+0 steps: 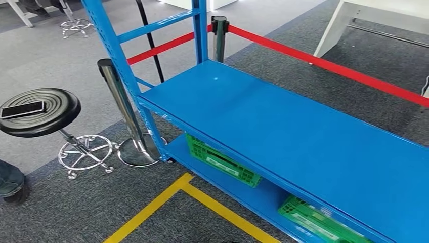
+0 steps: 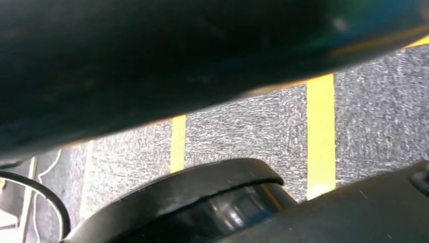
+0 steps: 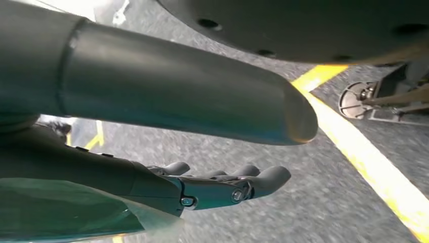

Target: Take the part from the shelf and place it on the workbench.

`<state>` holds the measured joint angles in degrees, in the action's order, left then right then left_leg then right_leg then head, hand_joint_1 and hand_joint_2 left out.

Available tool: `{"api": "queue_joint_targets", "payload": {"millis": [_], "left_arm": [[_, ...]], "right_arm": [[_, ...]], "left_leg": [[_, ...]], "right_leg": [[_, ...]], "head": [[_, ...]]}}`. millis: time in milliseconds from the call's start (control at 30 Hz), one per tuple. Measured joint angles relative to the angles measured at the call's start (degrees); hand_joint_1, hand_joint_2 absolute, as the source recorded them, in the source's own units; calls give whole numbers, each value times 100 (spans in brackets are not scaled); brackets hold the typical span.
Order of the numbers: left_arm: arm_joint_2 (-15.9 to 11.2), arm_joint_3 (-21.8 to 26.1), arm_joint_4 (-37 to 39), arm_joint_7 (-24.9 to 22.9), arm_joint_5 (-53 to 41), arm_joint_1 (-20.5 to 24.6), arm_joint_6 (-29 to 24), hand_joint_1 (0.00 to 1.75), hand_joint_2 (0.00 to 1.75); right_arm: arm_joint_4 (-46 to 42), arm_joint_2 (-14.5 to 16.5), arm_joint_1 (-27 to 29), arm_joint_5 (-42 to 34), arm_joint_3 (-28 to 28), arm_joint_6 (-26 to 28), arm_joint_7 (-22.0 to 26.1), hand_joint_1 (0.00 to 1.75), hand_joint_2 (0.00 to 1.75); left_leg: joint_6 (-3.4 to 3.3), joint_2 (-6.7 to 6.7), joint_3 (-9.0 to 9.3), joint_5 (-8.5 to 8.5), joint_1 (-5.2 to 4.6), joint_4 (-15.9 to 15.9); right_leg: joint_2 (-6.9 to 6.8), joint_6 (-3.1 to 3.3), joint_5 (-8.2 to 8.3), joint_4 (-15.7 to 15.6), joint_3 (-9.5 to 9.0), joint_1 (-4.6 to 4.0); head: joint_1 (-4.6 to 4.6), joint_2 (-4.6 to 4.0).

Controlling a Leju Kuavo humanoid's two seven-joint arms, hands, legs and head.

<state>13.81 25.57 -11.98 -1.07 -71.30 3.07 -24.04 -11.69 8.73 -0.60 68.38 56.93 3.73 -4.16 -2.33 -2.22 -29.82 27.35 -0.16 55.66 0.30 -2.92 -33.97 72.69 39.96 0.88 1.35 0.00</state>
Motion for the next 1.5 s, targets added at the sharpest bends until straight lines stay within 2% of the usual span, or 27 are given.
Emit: {"api": "queue_joint_targets", "payload": {"millis": [33, 100, 167, 267, 300, 367, 433, 467, 500, 533, 567, 633, 700, 767, 833, 933, 967, 1000, 1033, 1100, 1167, 1200, 1300, 1367, 1433, 1467, 1500], "left_arm": [[2, 0, 1, 0, 0, 1, 4, 0, 0], [4, 0, -1, 3, -1, 4, 13, 0, 0], [2, -1, -1, 14, -5, 8, 26, 0, 0], [2, -2, -1, 70, -10, 22, 69, 0, 0], [4, -3, -1, 95, -11, 26, 85, 0, 0], [6, -4, 0, 126, -14, 26, 111, 0, 0], [3, -5, 1, 130, -18, 19, 142, 0, 0], [1, -5, 1, 128, -22, 16, 157, 0, 0], [0, -5, 1, 128, -28, 13, 167, 0, 0], [0, -6, 1, 127, -38, 12, 172, 0, 0], [0, -7, 1, 127, -48, 12, 174, 0, 0], [-2, -8, 3, 127, -65, 11, 175, 0, 0], [-4, -10, 6, 127, -71, 13, 180, 0, 0], [0, -12, 7, 127, -72, 17, 188, 0, 0], [9, -16, 7, 127, -73, 18, 198, 0, 0], [12, -20, 8, 128, -74, 1, 220, 0, 0], [8, -20, 8, 131, -74, -7, 230, 0, 0], [5, -20, 9, 136, -74, -11, 238, 0, 0], [4, -22, 9, 146, -75, -9, 246, 0, 0], [6, -26, 9, 179, -76, -4, 260, 0, 0], [3, -30, 9, 218, -78, -1, 281, 0, 0], [1, -30, 9, 239, -78, 2, 296, 0, 0], [-2, -33, 9, 308, -74, 14, 343, 0, 0], [-3, -33, 9, 329, -71, 18, 360, 0, 0], [-7, -32, 11, 332, -70, 13, 365, 0, 0], [-9, -31, 12, 332, -70, 8, 366, 0, 0], [-10, -31, 13, 332, -70, 4, 367, 0, 0]], "right_arm": [[0, -2, 9, -1, 0, -4, 0, 0, 0], [0, -8, 9, -1, 0, -7, 0, 0, 0], [0, -11, -8, -2, 0, -11, -1, 0, 0], [0, -12, 9, -1, 2, -15, -20, 0, 0], [0, -13, 15, -1, 3, -15, -29, 0, 0], [0, -13, 8, 1, 3, -15, -41, 0, 0], [0, -13, -2, 1, 3, -18, -49, 0, 0], [0, -13, 2, 1, 3, -20, -55, 0, 0], [0, -13, 9, 1, 3, -21, -61, 0, 0], [0, -13, 15, 1, 3, -21, -67, 0, 0], [0, -13, 19, 1, 4, -21, -74, 0, 0], [1, -7, 16, 1, 4, -21, -83, 0, 0], [2, -1, 12, 0, 4, -17, -88, 0, 0], [2, -1, 32, -1, 6, -17, -92, 0, 0], [2, -1, 55, -4, 7, -19, -98, 0, 0], [2, -1, 46, -18, 8, -21, -102, 0, 0], [2, -1, 47, -25, 9, -23, -102, 0, 0], [2, -1, 55, -31, 11, -25, -102, 0, 0], [2, -2, 65, -34, 14, -26, -102, 0, 0], [2, -5, 72, -38, 24, -28, -101, 0, 0], [2, -7, 53, -42, 36, -31, -96, 0, 0], [2, -7, 48, -44, 41, -34, -94, 0, 0], [2, -8, 66, -45, 56, -44, -95, 0, 0], [2, -9, 62, -46, 64, -44, -96, 0, 0], [2, -10, 53, -47, 75, -46, -95, 0, 0], [2, -10, 55, -47, 82, -48, -95, 0, 0], [2, -10, 61, -47, 88, -49, -95, 0, 0]], "left_leg": [[14, -51, 3, 9, 5, 6], [72, -141, 11, 47, 5, 47], [143, -214, 11, 89, -16, 108], [216, -278, 20, 119, -13, 146], [247, -218, 1, 183, 1, 213], [303, -9, -187, 486, 29, 676], [326, 137, -540, 843, 39, 1455], [324, 157, -677, 911, 39, 1731], [312, 167, -733, 864, 38, 1815], [288, 183, -690, 710, 37, 1681], [251, 229, -557, 482, 34, 1355], [163, 444, -242, 118, 28, 600], [122, 581, -94, 44, 17, 233], [113, 512, -71, 45, 20, 148], [84, 403, -43, -3, 42, 57], [50, 191, -37, -26, 41, 16], [49, 119, -39, -25, 38, 18], [50, 54, -39, -21, 36, 21], [56, -4, -36, -15, 37, 26], [95, -101, -27, 11, 40, 55], [163, -174, -32, 56, 15, 119], [193, -206, -34, 69, -1, 142], [265, -246, -34, 117, 4, 187], [323, -80, -154, 362, 31, 502], [355, 109, -477, 762, 45, 1254], [356, 146, -637, 895, 47, 1612], [347, 162, -730, 926, 46, 1817]], "right_leg": [[-30, -20, 145, -210, -129, 13], [-191, -35, 464, -985, -574, 18], [-296, 37, 578, -1462, -852, 2], [-203, 183, 570, -1492, -861, -12], [-165, 223, 581, -1497, -860, -7], [-80, 292, 605, -1510, -857, 8], [23, 322, 614, -1507, -842, 2], [80, 326, 616, -1506, -840, -3], [141, 327, 617, -1505, -841, -9], [204, 328, 618, -1505, -846, -15], [268, 327, 618, -1505, -855, -19], [385, 312, 622, -1499, -854, -27], [482, 261, 639, -1491, -811, -19], [556, 184, 660, -1502, -766, -4], [414, 127, 546, -1358, -667, -12], [74, 72, 23, -403, -211, -21], [37, 51, -80, -103, -77, -16], [14, 30, -82, 28, -24, -10], [-12, 13, 26, -66, -84, 0], [-158, -5, 380, -785, -469, 16], [-308, 54, 552, -1388, -802, 5], [-337, 99, 545, -1480, -853, -7], [-217, 231, 558, -1473, -836, -14], [-135, 304, 592, -1485, -825, 0], [-39, 348, 614, -1483, -795, -4], [16, 359, 621, -1482, -785, -9], [75, 365, 625, -1481, -779, -15]], "head": [[1, 0], [7, 0], [-1, 0], [-25, 1], [-32, 1], [-58, 1], [-79, 0], [-83, 0], [-86, 0], [-87, 0], [-86, 0], [-84, 0], [-86, 0], [-87, 1], [-65, 1], [2, 0], [7, 0], [7, 0], [7, 0], [9, 0], [13, 0], [3, 0], [-27, 0], [-45, 0], [-68, 0], [-72, 0], [-76, 0]]}}
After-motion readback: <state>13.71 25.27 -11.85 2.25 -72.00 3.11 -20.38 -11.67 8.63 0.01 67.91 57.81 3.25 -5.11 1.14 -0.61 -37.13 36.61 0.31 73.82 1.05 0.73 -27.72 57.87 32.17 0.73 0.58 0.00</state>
